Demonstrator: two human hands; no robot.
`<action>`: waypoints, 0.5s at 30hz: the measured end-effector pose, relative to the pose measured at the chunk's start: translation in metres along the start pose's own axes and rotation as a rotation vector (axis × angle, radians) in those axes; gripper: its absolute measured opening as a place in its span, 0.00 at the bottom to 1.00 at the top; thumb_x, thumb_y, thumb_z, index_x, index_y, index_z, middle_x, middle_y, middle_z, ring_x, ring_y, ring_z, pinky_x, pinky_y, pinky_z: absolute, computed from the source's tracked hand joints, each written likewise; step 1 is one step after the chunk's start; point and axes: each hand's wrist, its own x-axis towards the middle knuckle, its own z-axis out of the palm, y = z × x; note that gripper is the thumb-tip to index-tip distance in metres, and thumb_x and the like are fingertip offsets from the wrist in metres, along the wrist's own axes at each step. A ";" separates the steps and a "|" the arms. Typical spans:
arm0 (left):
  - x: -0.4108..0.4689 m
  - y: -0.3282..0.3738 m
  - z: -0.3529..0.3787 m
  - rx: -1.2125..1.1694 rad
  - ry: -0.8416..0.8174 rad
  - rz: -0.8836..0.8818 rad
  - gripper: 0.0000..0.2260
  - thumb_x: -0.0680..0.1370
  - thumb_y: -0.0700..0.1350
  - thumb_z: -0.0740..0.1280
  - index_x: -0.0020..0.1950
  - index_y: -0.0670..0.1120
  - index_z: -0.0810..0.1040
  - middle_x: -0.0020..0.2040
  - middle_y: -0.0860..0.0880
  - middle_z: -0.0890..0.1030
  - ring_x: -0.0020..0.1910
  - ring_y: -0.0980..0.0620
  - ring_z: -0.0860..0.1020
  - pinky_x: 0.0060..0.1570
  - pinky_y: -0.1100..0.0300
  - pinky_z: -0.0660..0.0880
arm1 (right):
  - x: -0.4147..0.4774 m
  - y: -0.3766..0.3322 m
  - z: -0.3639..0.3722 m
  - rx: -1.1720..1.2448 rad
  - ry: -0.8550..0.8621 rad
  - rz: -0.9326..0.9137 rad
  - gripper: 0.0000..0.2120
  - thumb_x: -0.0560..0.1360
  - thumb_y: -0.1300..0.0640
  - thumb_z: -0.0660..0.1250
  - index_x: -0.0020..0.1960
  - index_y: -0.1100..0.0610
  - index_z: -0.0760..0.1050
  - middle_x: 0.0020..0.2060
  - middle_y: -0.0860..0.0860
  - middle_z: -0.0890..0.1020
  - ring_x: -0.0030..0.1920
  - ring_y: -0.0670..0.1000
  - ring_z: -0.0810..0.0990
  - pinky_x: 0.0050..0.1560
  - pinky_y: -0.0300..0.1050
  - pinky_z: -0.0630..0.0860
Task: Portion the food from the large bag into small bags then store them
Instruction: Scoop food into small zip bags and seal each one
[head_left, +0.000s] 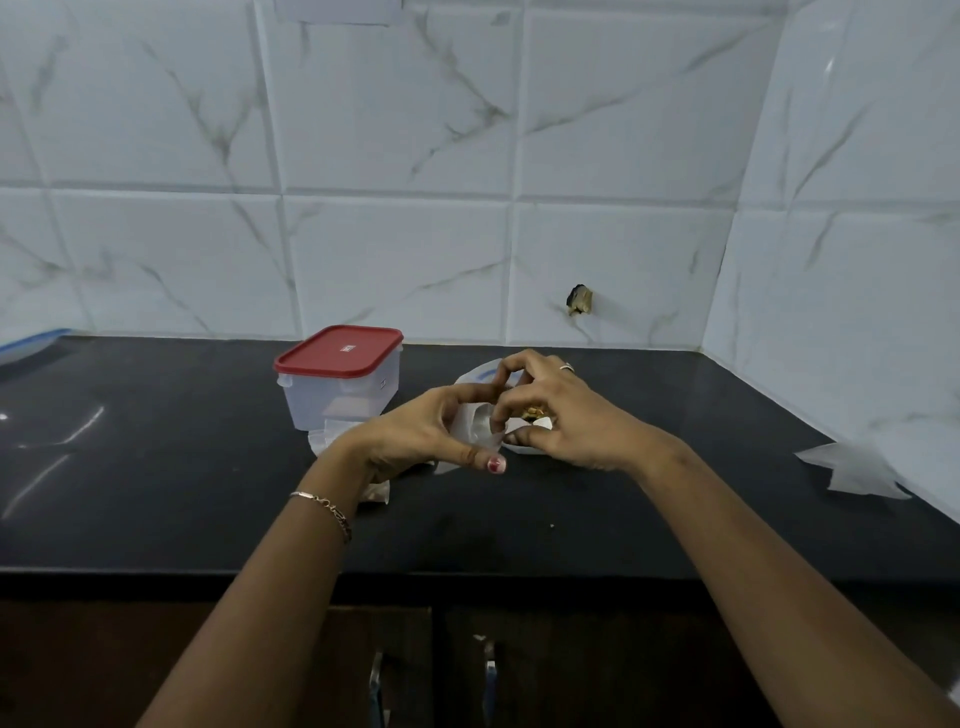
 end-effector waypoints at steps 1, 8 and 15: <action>0.001 0.001 0.002 0.008 0.017 0.011 0.24 0.69 0.32 0.73 0.59 0.53 0.74 0.55 0.61 0.81 0.55 0.66 0.78 0.51 0.71 0.73 | 0.000 0.000 0.001 -0.019 0.001 0.001 0.08 0.75 0.57 0.70 0.46 0.44 0.78 0.63 0.43 0.66 0.62 0.44 0.63 0.65 0.47 0.65; 0.010 -0.015 0.003 0.188 0.111 0.001 0.18 0.68 0.41 0.78 0.55 0.52 0.79 0.52 0.53 0.83 0.53 0.60 0.79 0.53 0.68 0.75 | -0.004 0.009 0.001 -0.100 0.003 0.009 0.08 0.75 0.57 0.70 0.50 0.45 0.79 0.63 0.43 0.65 0.62 0.43 0.62 0.64 0.44 0.64; 0.026 -0.045 0.005 0.264 0.459 -0.010 0.21 0.69 0.49 0.77 0.58 0.49 0.74 0.54 0.54 0.77 0.53 0.59 0.76 0.48 0.70 0.71 | -0.023 0.070 0.025 -0.075 0.475 0.381 0.13 0.76 0.58 0.67 0.59 0.49 0.77 0.55 0.46 0.78 0.56 0.48 0.75 0.55 0.43 0.72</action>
